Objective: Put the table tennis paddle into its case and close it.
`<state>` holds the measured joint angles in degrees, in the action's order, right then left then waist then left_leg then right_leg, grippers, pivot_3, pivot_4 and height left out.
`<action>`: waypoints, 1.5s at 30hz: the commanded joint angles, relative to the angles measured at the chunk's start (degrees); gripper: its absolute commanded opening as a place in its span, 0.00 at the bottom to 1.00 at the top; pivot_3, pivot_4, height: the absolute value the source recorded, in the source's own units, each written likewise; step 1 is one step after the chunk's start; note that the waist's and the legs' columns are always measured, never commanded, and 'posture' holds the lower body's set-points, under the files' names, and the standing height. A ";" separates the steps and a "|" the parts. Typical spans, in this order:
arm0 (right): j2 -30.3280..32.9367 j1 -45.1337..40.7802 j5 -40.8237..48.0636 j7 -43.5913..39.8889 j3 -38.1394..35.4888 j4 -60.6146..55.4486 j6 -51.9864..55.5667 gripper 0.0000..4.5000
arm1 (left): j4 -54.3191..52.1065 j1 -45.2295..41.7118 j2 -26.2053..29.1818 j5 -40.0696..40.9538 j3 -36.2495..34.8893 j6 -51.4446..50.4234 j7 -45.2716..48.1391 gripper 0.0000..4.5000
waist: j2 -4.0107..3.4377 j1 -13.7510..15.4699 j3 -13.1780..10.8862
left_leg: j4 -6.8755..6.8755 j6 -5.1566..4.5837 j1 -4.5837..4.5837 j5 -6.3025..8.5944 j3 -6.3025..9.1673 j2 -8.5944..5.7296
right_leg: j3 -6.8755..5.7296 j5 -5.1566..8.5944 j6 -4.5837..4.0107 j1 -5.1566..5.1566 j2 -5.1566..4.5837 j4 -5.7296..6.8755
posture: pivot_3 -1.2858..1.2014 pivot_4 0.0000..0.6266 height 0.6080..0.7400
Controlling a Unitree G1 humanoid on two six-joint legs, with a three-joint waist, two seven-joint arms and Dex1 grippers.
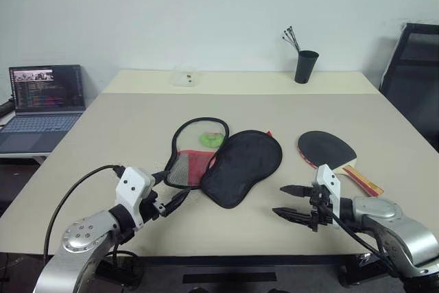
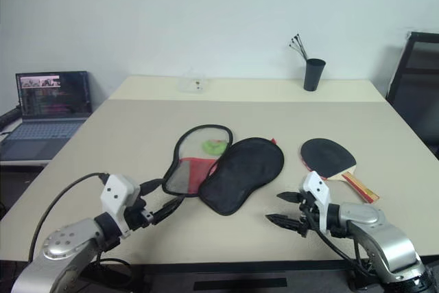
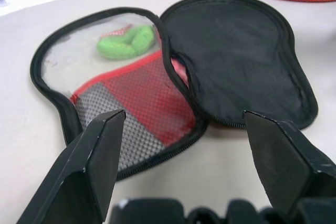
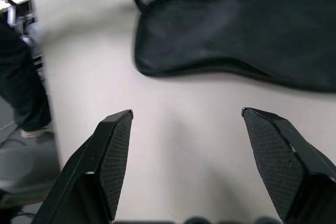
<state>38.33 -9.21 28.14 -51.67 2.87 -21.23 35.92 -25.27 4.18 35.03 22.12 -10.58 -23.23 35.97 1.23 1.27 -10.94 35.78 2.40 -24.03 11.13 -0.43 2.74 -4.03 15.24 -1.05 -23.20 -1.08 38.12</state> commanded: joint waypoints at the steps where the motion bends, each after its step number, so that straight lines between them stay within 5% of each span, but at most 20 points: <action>1: 1.76 0.53 -0.33 -0.17 -1.84 -0.66 -0.61 0.81 | 2.37 -2.70 -0.78 -1.48 2.52 3.17 1.38 0.87 | 0.02 0.14 0.01 | 0.02 0.00 0.00 0.00 -0.01 -0.01 | 0.01 -0.01 0.00 0.00 0.00 0.01 | 0.52 0.24 1.00; 14: -1.56 -4.20 8.49 12.42 -6.86 -8.25 15.06 0.81 | 11.64 -14.88 -3.00 5.48 3.98 3.48 10.91 0.87 | 0.08 0.03 0.02 | 0.06 -0.01 -0.01 0.00 -0.15 0.00 | 0.14 -0.08 0.10 -0.02 0.05 0.02 | 0.52 0.24 1.00; 18: -4.60 -8.30 8.63 16.25 -5.63 -4.99 18.44 0.81 | 13.99 -17.49 -1.02 5.10 2.92 4.05 13.03 0.87 | 0.07 -0.23 0.03 | 0.08 -0.02 0.02 0.00 -0.23 0.00 | 0.23 -0.13 0.13 -0.02 0.05 0.02 | 0.52 0.24 1.00; 22: -9.87 -11.57 8.51 20.80 -5.84 -0.53 19.75 1.00 | 16.56 -18.21 1.75 4.85 1.50 4.92 15.48 0.87 | 0.09 -0.46 0.03 | 0.05 -0.02 0.02 0.01 -0.24 0.01 | 0.24 -0.13 0.13 -0.03 0.09 0.01 | 0.52 0.24 1.00; 34: -17.06 -16.08 6.91 31.07 -8.30 9.23 27.42 1.00 | 24.48 -24.25 5.99 3.12 1.65 6.97 19.40 0.87 | 0.09 -0.41 0.04 | 0.07 -0.03 -0.03 0.00 -0.27 -0.01 | 0.27 -0.17 0.16 -0.06 0.11 0.02 | 0.52 0.24 1.00; 45: -30.85 -20.81 8.53 36.83 -8.73 14.66 29.50 1.00 | 26.35 -26.50 6.45 1.16 2.10 8.23 20.68 0.87 | 0.09 -1.41 0.04 | 0.05 -0.06 0.03 0.01 -0.33 0.08 | 0.35 -0.17 0.15 -0.11 0.12 0.16 | 0.52 0.24 1.00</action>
<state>8.59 -28.22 36.24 -15.07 -5.83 -6.55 66.10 1.57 -21.09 40.53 23.60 -7.99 -16.10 56.36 1.32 -0.14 -10.90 35.84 2.35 -23.99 11.14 -0.78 2.82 -3.66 15.07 -0.89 -23.32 -0.96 38.31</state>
